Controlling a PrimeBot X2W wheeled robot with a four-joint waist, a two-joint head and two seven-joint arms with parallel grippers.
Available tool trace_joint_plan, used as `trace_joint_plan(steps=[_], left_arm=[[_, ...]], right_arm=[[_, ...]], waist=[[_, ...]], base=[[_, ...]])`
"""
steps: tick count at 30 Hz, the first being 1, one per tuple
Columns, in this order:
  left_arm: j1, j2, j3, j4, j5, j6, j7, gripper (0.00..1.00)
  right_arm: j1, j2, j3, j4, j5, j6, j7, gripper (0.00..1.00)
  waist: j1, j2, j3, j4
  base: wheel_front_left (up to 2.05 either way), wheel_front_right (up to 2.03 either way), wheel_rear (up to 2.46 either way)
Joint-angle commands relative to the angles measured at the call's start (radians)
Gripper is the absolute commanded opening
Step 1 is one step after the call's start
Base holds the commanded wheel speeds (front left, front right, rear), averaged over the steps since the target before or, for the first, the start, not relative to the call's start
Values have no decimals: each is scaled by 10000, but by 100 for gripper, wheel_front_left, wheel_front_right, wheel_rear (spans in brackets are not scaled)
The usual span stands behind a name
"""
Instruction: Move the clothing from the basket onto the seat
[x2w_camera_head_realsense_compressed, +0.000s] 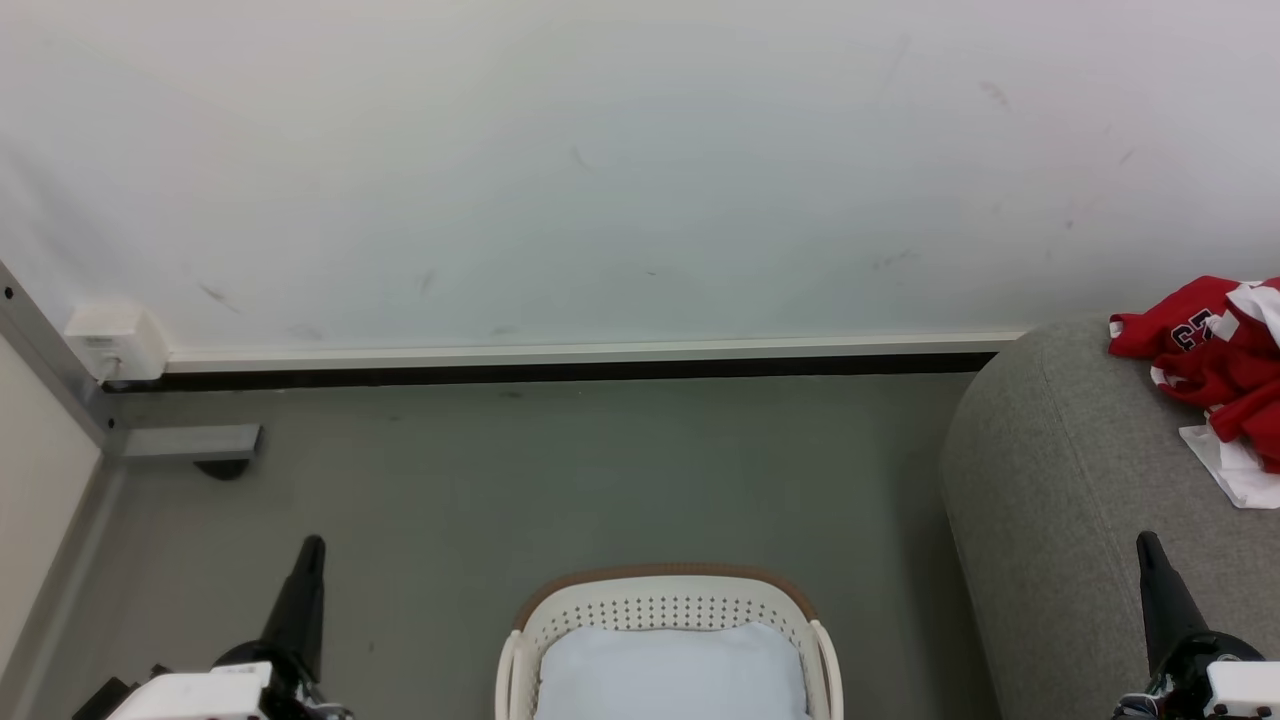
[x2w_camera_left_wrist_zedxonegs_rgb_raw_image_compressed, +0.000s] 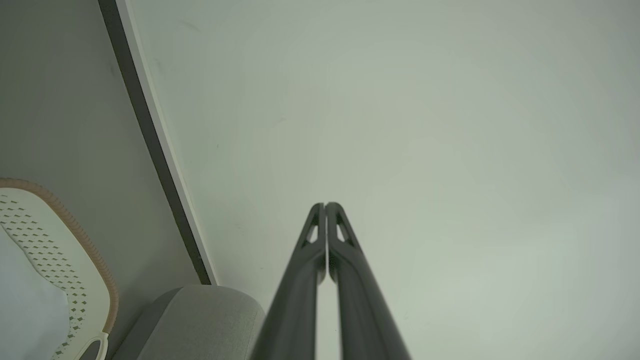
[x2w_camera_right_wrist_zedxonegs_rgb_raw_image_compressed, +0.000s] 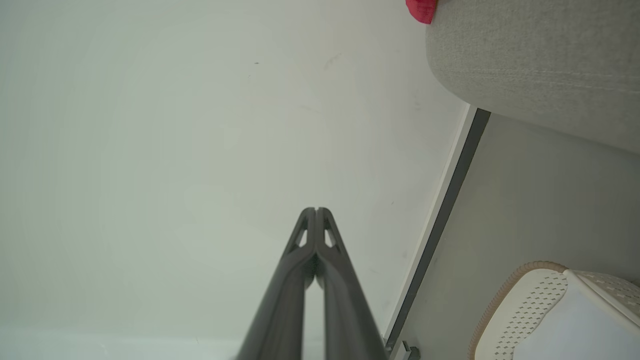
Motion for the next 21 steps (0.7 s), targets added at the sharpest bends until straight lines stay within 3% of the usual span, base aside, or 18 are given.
trace_joint_plan(steps=[1, 21], left_arm=[[-85, 20, 8, -33, -136, -46, 37, 0], [-84, 20, 7, -34, -137, -46, 38, 0]], right_arm=[[-112, 3, -41, -49, 11, -21, 29, 0], [-112, 2, -40, -49, 12, -21, 28, 0]], waist=[[0, 0, 0, 0], [0, 0, 0, 0]], base=[[0, 0, 0], [0, 0, 0]])
